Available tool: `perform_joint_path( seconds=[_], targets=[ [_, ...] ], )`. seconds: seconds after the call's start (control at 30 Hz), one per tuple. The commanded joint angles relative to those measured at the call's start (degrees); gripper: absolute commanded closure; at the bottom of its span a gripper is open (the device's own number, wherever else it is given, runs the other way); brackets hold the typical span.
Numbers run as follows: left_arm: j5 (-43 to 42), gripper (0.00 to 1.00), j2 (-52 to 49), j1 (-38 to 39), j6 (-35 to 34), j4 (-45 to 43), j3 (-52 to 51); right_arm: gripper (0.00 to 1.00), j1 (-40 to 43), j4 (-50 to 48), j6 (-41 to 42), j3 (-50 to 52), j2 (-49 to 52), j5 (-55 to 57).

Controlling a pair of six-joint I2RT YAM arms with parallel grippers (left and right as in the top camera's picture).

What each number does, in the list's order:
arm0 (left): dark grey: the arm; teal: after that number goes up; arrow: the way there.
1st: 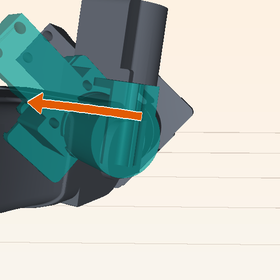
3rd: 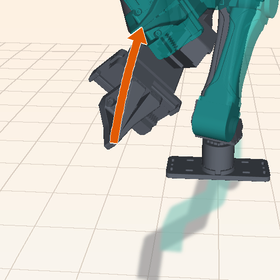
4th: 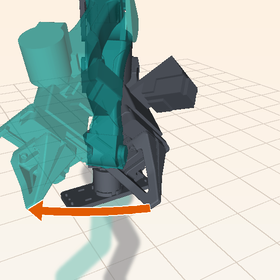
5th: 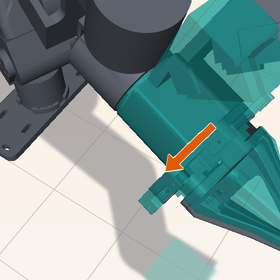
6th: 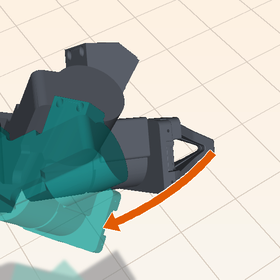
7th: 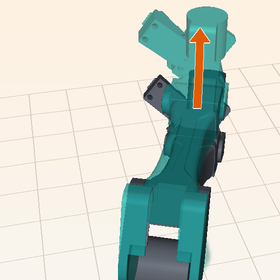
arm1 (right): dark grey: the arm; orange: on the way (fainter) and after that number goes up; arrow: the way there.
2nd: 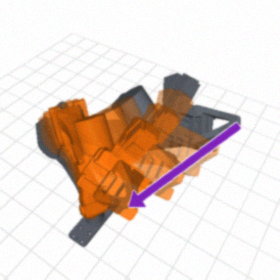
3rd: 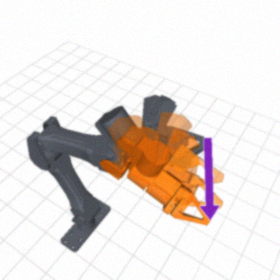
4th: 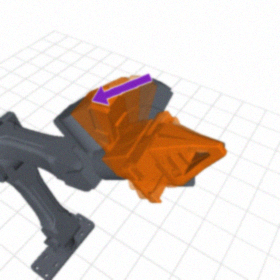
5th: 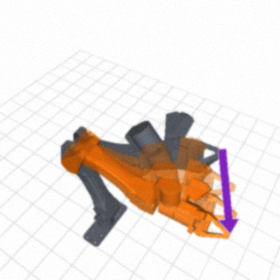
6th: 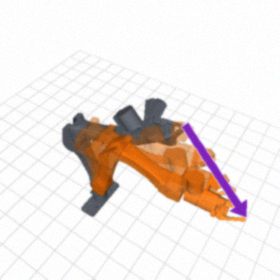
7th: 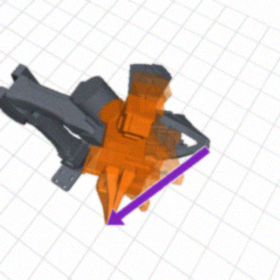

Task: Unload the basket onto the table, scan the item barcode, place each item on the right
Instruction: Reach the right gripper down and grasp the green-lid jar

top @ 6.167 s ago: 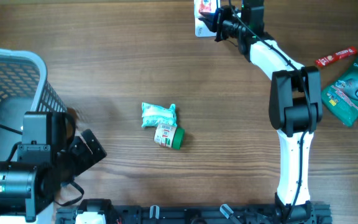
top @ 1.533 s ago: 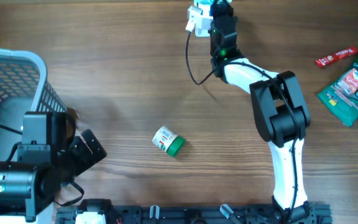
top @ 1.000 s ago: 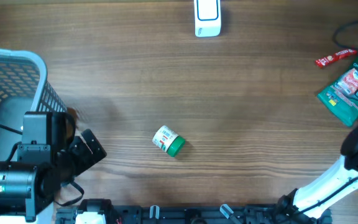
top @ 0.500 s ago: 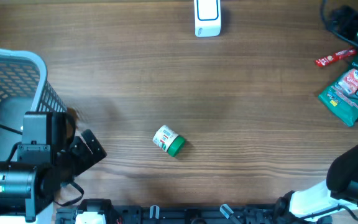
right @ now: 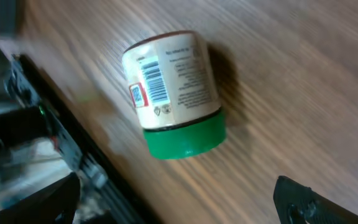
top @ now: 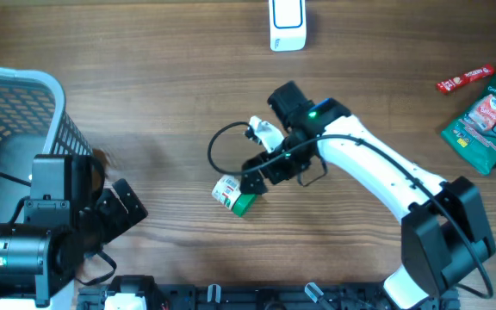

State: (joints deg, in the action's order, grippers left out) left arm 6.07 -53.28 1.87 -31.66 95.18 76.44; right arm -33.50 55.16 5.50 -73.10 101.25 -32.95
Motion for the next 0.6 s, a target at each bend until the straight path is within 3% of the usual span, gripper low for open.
perform_joint_path(
  seconds=[0.0, 0.03, 0.17, 0.4, 0.5, 0.57],
  targets=[
    [-0.28, 0.00, 0.04, 0.15, -0.55, 0.02, 0.22, 0.00, -0.13, -0.13, 27.87, 0.37, 0.68, 0.98],
    [-0.28, 0.00, 0.02, 0.15, -0.55, 0.02, 0.22, 0.00, -0.31, -1.11, 27.71, 0.37, 0.68, 0.76],
    [-0.28, 0.00, 0.04, 0.15, -0.55, 0.02, 0.22, 0.00, -2.69, -1.38, 1.29, 0.59, 0.68, 3.91],
    [-0.28, 0.00, 0.04, 0.15, -0.55, 0.02, 0.22, 0.00, -14.93, -18.69, 0.59, 9.97, 0.68, 21.75],
    [-0.28, 0.00, 0.04, 0.15, -0.55, 0.02, 0.22, 0.00, -18.80, -20.13, 4.39, 11.78, 0.85, 35.91],
    [-0.28, 0.00, 0.04, 0.15, -0.55, 0.02, 0.22, 0.01, -19.32, -21.07, 4.55, 12.11, 1.99, 36.94]
  ],
)
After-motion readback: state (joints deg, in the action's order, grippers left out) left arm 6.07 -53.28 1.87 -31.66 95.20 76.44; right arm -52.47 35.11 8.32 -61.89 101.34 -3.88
